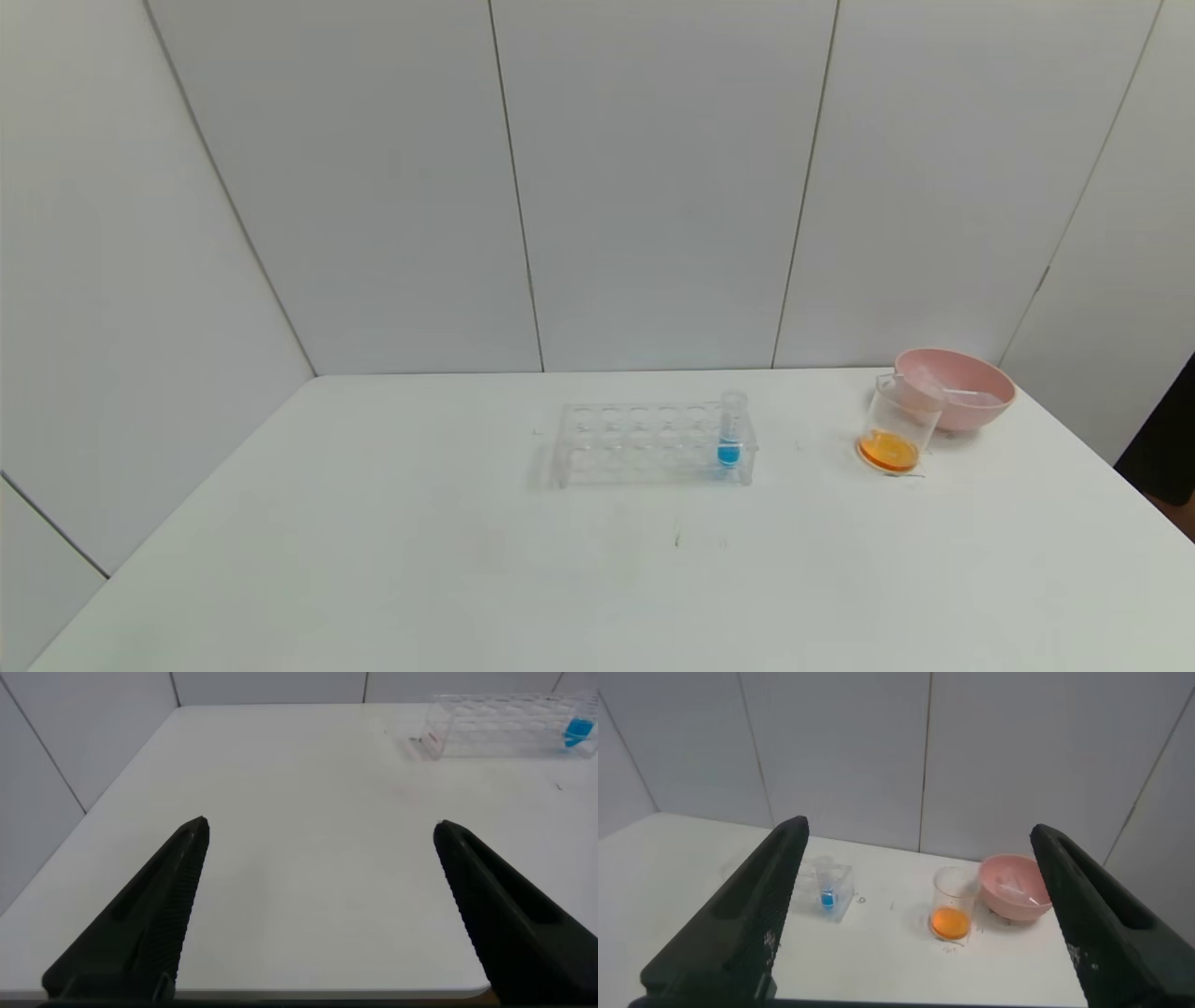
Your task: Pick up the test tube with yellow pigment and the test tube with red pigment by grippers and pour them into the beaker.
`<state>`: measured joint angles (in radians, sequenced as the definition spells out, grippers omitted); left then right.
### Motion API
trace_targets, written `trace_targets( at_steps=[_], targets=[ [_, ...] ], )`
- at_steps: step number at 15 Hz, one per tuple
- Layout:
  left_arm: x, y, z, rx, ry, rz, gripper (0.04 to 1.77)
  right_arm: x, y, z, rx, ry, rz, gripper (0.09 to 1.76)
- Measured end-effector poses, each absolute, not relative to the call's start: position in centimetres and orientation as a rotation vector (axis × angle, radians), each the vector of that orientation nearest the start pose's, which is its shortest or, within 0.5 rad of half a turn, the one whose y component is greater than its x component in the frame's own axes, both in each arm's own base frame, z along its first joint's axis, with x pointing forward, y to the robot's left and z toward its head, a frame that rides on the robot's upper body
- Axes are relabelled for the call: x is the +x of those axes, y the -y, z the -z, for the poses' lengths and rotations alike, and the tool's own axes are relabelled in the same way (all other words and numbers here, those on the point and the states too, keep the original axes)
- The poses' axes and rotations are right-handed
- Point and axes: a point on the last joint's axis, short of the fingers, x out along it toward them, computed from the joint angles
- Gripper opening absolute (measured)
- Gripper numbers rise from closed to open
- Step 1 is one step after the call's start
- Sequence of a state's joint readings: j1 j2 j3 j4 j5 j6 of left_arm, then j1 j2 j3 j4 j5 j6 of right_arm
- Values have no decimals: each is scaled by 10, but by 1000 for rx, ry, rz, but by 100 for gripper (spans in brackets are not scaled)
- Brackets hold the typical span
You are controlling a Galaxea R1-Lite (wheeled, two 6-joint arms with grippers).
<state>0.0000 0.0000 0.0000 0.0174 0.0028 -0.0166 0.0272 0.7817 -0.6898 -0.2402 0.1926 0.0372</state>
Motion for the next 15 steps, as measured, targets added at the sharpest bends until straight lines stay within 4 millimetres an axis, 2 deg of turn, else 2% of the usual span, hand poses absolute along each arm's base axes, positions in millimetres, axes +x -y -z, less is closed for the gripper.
trace_targets(
  at_steps=[3, 8, 12, 15],
  targets=[
    [-23, 0, -74, -17, -17, -3, 172, 24, -4, -268, -9, 239, -174, 170],
    [-23, 0, -74, -17, -17, -2, 172, -24, -4, -232, -27, 361, -155, 170],
    [-23, 0, -74, -17, -17, -3, 172, -47, -4, -198, -44, 434, -156, 170],
    [-23, 0, -74, -16, -17, -3, 172, -45, -4, -160, -77, 420, -132, 170]
  ],
)
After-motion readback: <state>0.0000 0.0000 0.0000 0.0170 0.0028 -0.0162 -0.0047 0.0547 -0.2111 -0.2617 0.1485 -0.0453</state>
